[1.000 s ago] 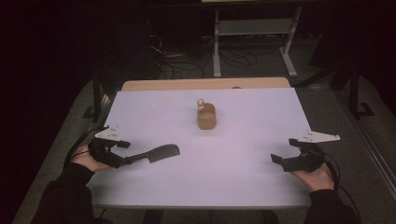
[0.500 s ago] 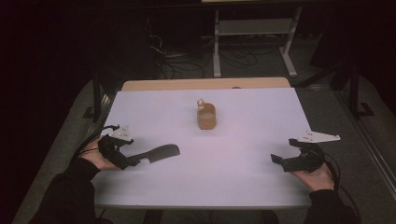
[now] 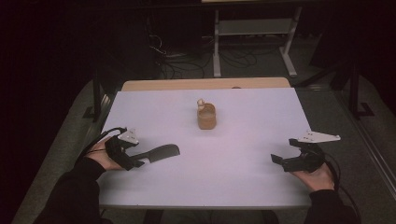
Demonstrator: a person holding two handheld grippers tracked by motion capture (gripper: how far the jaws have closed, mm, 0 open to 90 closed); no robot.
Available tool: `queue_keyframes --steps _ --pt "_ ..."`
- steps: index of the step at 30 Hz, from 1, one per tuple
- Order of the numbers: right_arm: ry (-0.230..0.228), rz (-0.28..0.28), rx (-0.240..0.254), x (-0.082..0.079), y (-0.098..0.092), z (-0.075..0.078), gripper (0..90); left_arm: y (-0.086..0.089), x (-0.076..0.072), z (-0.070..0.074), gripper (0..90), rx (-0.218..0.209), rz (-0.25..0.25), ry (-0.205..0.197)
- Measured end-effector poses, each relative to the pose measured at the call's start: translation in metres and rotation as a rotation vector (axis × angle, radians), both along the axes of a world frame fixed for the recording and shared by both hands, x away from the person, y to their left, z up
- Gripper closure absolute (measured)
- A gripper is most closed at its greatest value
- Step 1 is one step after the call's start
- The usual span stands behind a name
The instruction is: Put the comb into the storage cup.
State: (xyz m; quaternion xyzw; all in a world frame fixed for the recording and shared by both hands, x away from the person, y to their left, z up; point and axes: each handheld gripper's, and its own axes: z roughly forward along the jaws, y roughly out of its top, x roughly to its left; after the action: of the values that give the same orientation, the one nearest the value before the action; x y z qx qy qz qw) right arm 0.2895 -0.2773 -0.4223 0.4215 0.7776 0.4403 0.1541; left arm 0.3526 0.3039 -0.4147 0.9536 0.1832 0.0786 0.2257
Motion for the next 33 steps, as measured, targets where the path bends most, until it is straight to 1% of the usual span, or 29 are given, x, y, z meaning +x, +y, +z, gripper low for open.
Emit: queue_keyframes --steps 2,4,6,7,8,9,10,11,12,13,14,15,16,18,21,24,28,30,33 --pt "0.0 0.001 -0.001 -0.0001 0.0 0.0001 0.0 0.0001 0.0002 -0.0022 19.7 0.003 -0.003 0.004" --pt "0.0 0.001 0.0 -0.0002 0.0 0.0001 0.0 0.0004 0.0003 -0.004 21.2 0.002 -0.007 0.006" --pt "0.001 0.001 -0.001 -0.0001 -0.0001 -0.0001 0.0 0.0008 0.0005 -0.005 25.3 0.003 -0.017 0.005" --pt "0.001 0.001 -0.001 -0.0001 -0.0002 -0.0001 0.0 0.001 0.0005 -0.0055 30.5 0.0 -0.021 0.009" --pt "0.001 0.001 -0.001 -0.0001 -0.0002 -0.0001 0.0 0.0011 0.0003 -0.0058 30.5 0.004 -0.023 0.009" --pt "0.001 0.0 -0.001 -0.0001 -0.0002 0.0 0.0 0.0011 0.0001 -0.0061 33.2 0.008 -0.028 0.011" --pt "0.001 0.001 -0.001 -0.0001 -0.0001 0.0 0.0 0.0011 -0.0001 -0.0064 37.0 0.01 -0.033 0.01" --pt "0.001 0.0 -0.001 -0.0003 -0.0001 0.0 0.0 0.0012 -0.0002 -0.0066 43.5 0.012 -0.037 0.012" --pt "0.001 0.0 -0.001 -0.0003 -0.0001 0.0 0.0 0.001 -0.0003 -0.0069 43.5 0.011 -0.041 0.015" --pt "0.001 0.0 -0.001 -0.0003 -0.0001 0.0 0.0 0.0007 -0.0005 -0.0074 49.2 0.013 -0.043 0.016" --pt "0.001 0.0 -0.001 -0.0003 -0.0001 0.0 0.0 0.0003 -0.0006 -0.008 49.2 0.017 -0.044 0.017" --pt "0.001 0.0 -0.001 -0.0002 -0.0001 0.0 0.0 -0.0001 -0.0002 -0.0083 53.5 0.024 -0.047 0.02" --pt "0.001 0.0 -0.001 -0.0002 -0.0001 0.0 0.0 -0.0004 0.0 -0.0088 53.5 0.025 -0.048 0.02" --pt "0.001 0.0 -0.001 -0.0002 -0.0001 0.0 0.0 -0.0009 0.0005 -0.0092 57.5 0.028 -0.047 0.017" --pt "0.001 0.001 -0.002 -0.0002 -0.0001 -0.0001 0.0 -0.0011 0.0009 -0.0093 59.7 0.031 -0.045 0.011" --pt "0.001 0.001 -0.003 -0.0002 -0.0001 -0.0002 0.0 -0.0007 0.0012 -0.0091 64.0 0.032 -0.043 0.005" --pt "0.001 0.0 -0.002 -0.0002 -0.0001 -0.0001 0.0 0.0001 0.0019 -0.0087 69.4 0.034 -0.042 0.003" --pt "0.0 0.0 -0.002 -0.0002 -0.0003 0.0 0.0 -0.0006 0.0019 -0.0087 72.0 0.042 -0.034 0.003" --pt "-0.001 0.0 -0.002 -0.0002 -0.0003 0.0 0.0 -0.0014 0.0015 -0.0084 72.2 0.048 -0.035 0.001"
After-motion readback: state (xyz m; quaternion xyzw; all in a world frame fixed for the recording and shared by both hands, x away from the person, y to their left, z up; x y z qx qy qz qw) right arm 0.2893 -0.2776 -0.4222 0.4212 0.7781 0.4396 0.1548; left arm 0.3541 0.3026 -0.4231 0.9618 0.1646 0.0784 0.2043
